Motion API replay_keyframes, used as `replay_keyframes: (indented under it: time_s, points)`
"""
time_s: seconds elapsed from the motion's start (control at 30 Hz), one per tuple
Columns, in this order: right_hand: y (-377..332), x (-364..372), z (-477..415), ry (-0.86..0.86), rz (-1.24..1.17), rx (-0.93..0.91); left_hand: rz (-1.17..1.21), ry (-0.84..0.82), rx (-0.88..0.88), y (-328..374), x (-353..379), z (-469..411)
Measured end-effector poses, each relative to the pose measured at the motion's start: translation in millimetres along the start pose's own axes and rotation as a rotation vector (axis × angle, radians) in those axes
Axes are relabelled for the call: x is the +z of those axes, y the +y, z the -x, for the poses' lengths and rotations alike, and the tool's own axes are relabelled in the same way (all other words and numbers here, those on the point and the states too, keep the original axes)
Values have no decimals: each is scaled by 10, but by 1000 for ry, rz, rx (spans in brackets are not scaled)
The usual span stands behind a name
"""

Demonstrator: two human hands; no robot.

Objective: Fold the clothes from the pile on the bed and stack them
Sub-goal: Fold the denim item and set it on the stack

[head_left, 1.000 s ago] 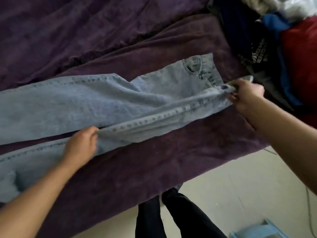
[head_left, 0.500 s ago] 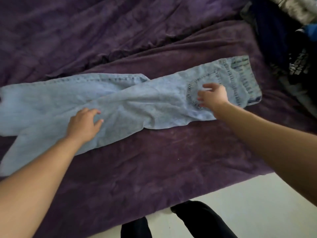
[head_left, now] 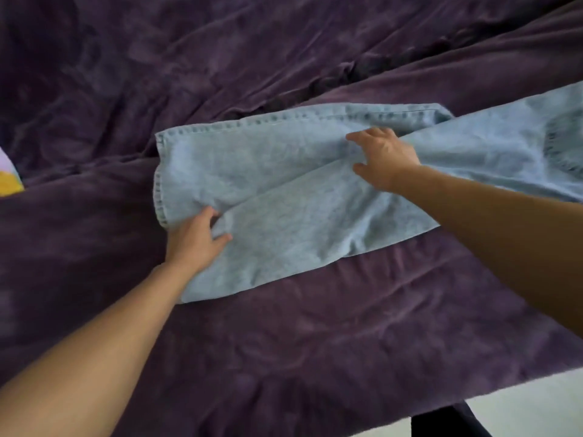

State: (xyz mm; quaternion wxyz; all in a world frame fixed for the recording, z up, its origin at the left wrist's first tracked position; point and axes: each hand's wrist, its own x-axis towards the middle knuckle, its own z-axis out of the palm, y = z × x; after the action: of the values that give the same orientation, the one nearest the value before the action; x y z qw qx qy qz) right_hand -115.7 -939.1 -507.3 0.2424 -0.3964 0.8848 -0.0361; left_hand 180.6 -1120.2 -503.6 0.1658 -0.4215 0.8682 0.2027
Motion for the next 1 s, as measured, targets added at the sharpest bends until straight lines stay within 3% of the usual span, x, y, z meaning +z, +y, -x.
replay_keyframes:
  time_s: [0.13, 0.33, 0.47, 0.57, 0.7, 0.77, 0.9, 1.0]
  points:
    - [-119, 0, 16, 43, -20, 119, 265, -136, 101, -253, -247, 44]
    - [-239, -416, -274, 305, -111, 226, 370, 87, 179, -332, -1065, -860]
    - [-390, -410, -404, 332, -53, 297, 199, 275, -134, -419, -1048, -1256]
    - [-592, -57, -212, 377, 5, 127, 351, 292, -334, -478, -774, -1130]
    - [-824, 618, -19, 85, 56, 65, 770, 119, -494, -425, -287, -851]
    - [-840, 823, -60, -35, 77, 80, 865, 105, -518, -444, -163, -814]
    - [-711, 699, -134, -98, -8, 13, 759, 227, -413, -409, -415, -869]
    - [-476, 435, 66, 66, -238, 49, 605, 276, -278, -36, -805, -791]
